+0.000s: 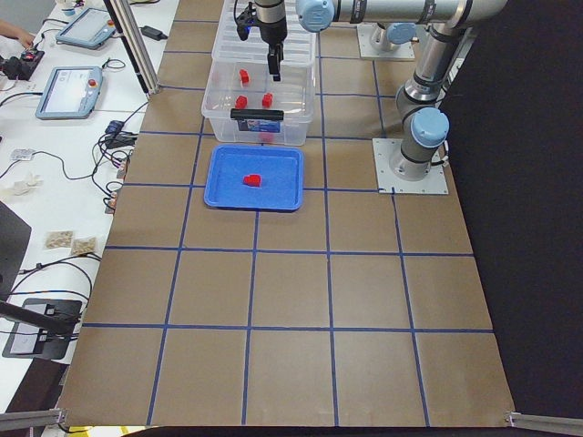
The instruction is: Place red block in blue tray from box
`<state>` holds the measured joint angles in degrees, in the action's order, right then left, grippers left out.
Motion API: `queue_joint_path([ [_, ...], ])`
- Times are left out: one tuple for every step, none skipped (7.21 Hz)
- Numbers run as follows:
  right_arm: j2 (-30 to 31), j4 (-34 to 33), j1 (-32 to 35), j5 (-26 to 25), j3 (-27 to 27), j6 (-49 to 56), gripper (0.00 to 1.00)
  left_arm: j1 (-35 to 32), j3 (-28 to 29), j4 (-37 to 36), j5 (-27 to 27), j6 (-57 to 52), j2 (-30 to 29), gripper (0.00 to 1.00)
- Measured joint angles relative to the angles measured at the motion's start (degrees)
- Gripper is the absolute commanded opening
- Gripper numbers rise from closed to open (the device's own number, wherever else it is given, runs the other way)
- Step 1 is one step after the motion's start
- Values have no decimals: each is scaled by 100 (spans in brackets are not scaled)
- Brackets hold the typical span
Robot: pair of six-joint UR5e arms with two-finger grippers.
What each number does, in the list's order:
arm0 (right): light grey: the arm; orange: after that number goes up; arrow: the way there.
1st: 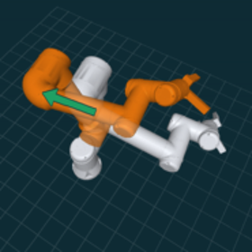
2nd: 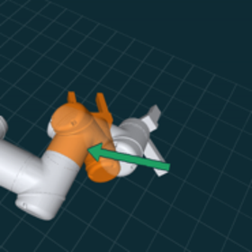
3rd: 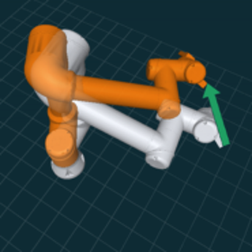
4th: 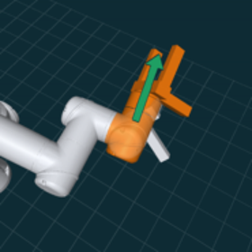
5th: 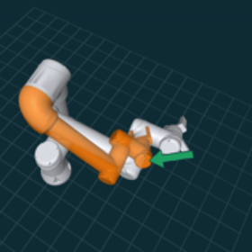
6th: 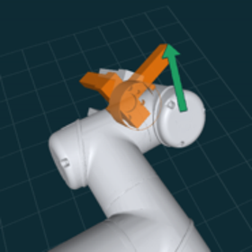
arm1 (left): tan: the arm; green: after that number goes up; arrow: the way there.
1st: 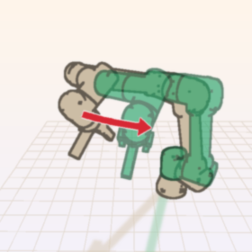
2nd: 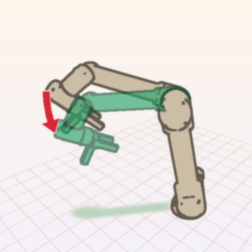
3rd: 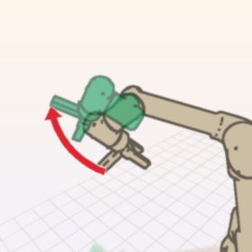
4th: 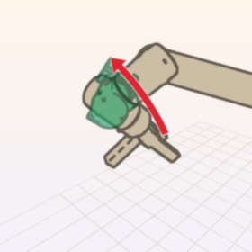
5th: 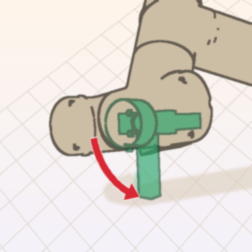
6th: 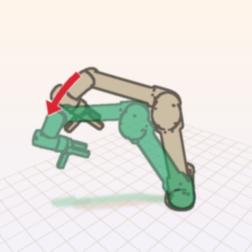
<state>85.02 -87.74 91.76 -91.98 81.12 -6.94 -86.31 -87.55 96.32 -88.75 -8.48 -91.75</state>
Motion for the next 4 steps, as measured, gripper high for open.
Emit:
queue_joint_path([
  [-1,2,0,-3,0,11,100,5,1,-5,4,1,4,100],
  [-3,2,-2,-4,0,15,100,7,1,-5,5,7,9,100],
  [-3,2,-5,-2,0,16,100,11,2,-2,4,11,11,100],
  [-3,2,-6,0,0,17,100,14,1,0,-2,12,12,100],
])
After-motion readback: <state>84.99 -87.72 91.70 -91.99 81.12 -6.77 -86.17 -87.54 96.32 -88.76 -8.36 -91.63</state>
